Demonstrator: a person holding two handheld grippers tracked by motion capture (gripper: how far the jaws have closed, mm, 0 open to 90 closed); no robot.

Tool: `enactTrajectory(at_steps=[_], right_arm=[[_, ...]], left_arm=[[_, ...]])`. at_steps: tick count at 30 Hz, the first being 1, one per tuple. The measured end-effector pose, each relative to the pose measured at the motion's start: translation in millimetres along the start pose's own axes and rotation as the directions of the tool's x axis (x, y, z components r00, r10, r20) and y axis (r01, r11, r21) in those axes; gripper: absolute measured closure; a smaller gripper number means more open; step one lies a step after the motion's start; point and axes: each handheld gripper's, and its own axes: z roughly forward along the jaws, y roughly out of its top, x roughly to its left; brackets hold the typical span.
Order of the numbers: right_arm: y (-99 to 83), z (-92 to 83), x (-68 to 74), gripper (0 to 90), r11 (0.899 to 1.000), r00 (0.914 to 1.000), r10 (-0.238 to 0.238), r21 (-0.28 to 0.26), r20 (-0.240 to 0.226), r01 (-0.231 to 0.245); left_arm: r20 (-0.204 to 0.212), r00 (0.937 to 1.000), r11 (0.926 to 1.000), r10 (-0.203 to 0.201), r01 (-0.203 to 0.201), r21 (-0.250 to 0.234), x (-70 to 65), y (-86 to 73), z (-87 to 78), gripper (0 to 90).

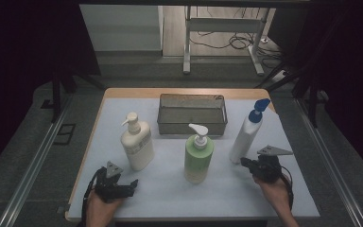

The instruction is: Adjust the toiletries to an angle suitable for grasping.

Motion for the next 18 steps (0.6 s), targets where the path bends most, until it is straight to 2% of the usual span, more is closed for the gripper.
enactTrajectory(at_steps=[1,6,11,14,16,18], right_arm=[[0.5,3.9,5.2,88.6,1.0,0.9999,-0.012,0.001,-0.002,0.012],[2.9,13.0,12.6,88.5,1.0,0.9997,-0.023,0.009,-0.002,0.023],[8.3,27.1,20.4,88.7,1.0,0.9992,-0.028,0.014,0.028,0.028],[9.3,30.5,21.6,88.7,1.0,0.999,-0.027,0.015,0.035,0.027],[10.2,34.4,22.9,89.5,0.999,0.9973,-0.032,0.018,0.067,0.031],[10.1,34.7,22.9,89.5,0.999,0.9973,-0.03,0.016,0.067,0.029]], left_arm=[[0.0,1.0,1.0,0.0,0.0,0.0,0.0,0.0,0.0,10.9],[0.0,1.0,1.0,0.0,0.0,0.0,0.0,0.0,0.0,10.9],[0.0,1.0,1.0,0.0,0.0,0.0,0.0,0.0,0.0,10.9],[0.0,1.0,1.0,0.0,0.0,0.0,0.0,0.0,0.0,10.9],[0.0,1.0,1.0,0.0,0.0,0.0,0.0,0.0,0.0,10.9],[0.0,1.0,1.0,0.0,0.0,-0.001,0.0,0.0,0.1,10.9]])
